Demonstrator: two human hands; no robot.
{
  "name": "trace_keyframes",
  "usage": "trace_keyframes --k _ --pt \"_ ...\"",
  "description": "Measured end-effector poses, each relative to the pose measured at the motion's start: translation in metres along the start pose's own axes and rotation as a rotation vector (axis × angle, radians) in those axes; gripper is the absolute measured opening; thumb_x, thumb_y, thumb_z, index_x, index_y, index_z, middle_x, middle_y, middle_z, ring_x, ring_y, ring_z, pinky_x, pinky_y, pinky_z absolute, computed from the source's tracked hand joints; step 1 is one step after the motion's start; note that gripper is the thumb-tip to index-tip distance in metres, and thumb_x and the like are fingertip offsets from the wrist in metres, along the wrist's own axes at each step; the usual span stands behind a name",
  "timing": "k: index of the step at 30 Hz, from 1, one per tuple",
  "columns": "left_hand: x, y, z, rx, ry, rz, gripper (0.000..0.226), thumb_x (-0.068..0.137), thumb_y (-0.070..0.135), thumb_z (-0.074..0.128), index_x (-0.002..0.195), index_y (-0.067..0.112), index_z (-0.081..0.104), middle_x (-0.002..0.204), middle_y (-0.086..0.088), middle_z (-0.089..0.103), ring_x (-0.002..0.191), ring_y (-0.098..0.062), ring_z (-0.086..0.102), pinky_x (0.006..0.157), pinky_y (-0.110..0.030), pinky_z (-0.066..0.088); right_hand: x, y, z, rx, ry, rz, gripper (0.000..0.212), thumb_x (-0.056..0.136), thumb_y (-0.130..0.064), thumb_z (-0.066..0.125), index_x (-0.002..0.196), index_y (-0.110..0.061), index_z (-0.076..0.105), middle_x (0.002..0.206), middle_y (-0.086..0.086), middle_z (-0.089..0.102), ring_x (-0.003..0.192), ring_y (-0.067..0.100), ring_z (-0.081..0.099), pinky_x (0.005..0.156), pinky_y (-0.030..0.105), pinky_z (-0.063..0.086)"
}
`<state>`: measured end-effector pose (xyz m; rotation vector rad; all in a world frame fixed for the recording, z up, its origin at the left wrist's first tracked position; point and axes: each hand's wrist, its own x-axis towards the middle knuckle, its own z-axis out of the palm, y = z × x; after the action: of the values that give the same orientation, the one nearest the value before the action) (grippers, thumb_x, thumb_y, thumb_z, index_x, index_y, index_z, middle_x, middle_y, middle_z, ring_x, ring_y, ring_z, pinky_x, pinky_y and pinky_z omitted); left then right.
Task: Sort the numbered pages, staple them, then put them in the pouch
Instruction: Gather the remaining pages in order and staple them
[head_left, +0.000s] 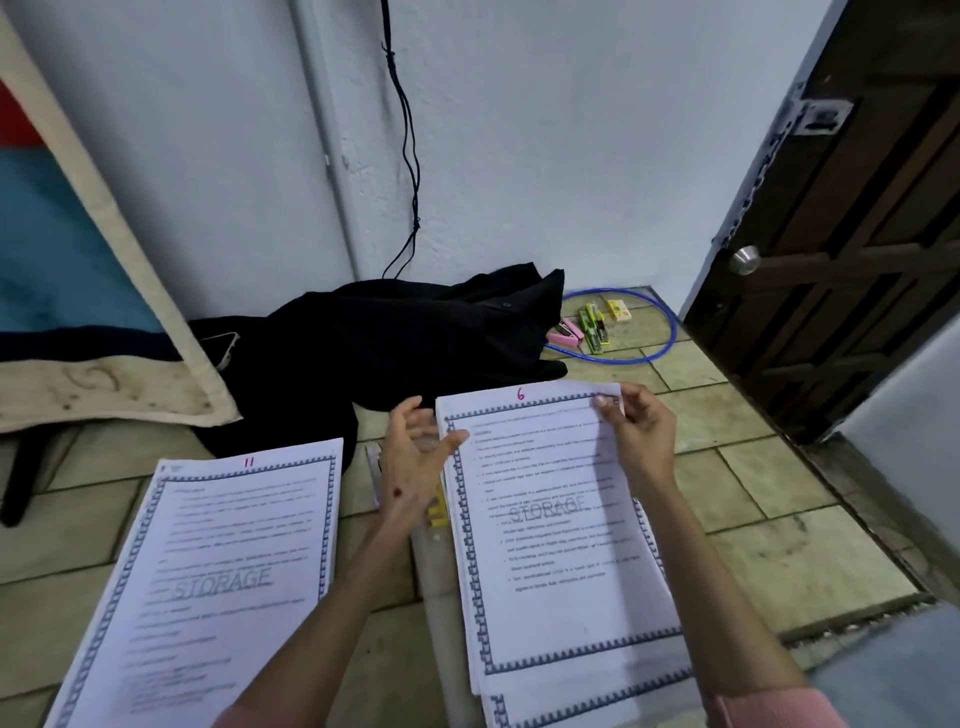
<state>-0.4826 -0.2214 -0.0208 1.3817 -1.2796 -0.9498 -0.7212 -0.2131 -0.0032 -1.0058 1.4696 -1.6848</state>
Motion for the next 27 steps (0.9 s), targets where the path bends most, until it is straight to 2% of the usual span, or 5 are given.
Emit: trace_keyframes --k 4,8,16,19,27 --pt "-0.012 0.001 0.000 -0.033 -0.089 0.014 0.041 0.082 0.024 0.070 0.118 0.020 0.050 0.103 0.017 0.060 0.092 0.005 0.058 0.074 -0.006 0.048 0.008 -0.014 0.001 0.057 -0.009 -0.018 0.014 0.084 0.005 0.062 0.088 -0.008 0.061 0.066 -0.014 0.070 0.066 -0.004 0.062 0.068 0.011 0.050" --pt "-0.001 0.013 0.001 -0.054 -0.165 -0.008 0.018 0.093 0.023 0.054 0.107 0.013 0.060 0.099 0.004 0.066 0.087 -0.007 0.066 0.078 -0.026 0.056 0.011 -0.033 0.004 0.076 -0.020 -0.002 0.007 0.085 -0.011 0.065 0.090 -0.016 0.061 0.074 -0.007 0.072 0.076 0.011 0.064 0.078 0.030 0.052" --pt "-0.002 0.041 -0.039 -0.283 -0.071 -0.225 0.038 0.095 0.026 0.049 0.127 0.004 0.050 0.111 -0.005 0.063 0.097 -0.019 0.062 0.081 -0.025 0.054 -0.047 -0.027 0.015 -0.253 -0.359 0.073 0.016 0.093 -0.018 0.054 0.105 -0.014 0.064 0.095 -0.003 0.071 0.080 -0.002 0.066 0.070 0.017 0.053" --pt "-0.019 0.033 -0.100 -0.069 -0.258 -0.209 0.042 0.092 0.022 0.055 0.133 0.014 0.048 0.125 0.002 0.058 0.114 -0.018 0.057 0.097 -0.036 0.047 -0.080 -0.018 0.055 -0.146 -0.316 0.183 0.024 0.086 -0.033 0.059 0.103 -0.017 0.066 0.090 -0.008 0.072 0.084 0.008 0.068 0.078 0.032 0.054" --pt "-0.062 -0.019 -0.244 0.360 0.103 -0.403 0.045 0.098 0.023 0.043 0.140 0.009 0.037 0.143 -0.006 0.043 0.131 -0.025 0.041 0.109 -0.034 0.033 -0.186 0.004 0.183 -0.431 -0.574 0.055 0.035 0.095 -0.017 0.051 0.129 -0.011 0.048 0.125 0.000 0.058 0.116 0.017 0.054 0.086 0.020 0.038"
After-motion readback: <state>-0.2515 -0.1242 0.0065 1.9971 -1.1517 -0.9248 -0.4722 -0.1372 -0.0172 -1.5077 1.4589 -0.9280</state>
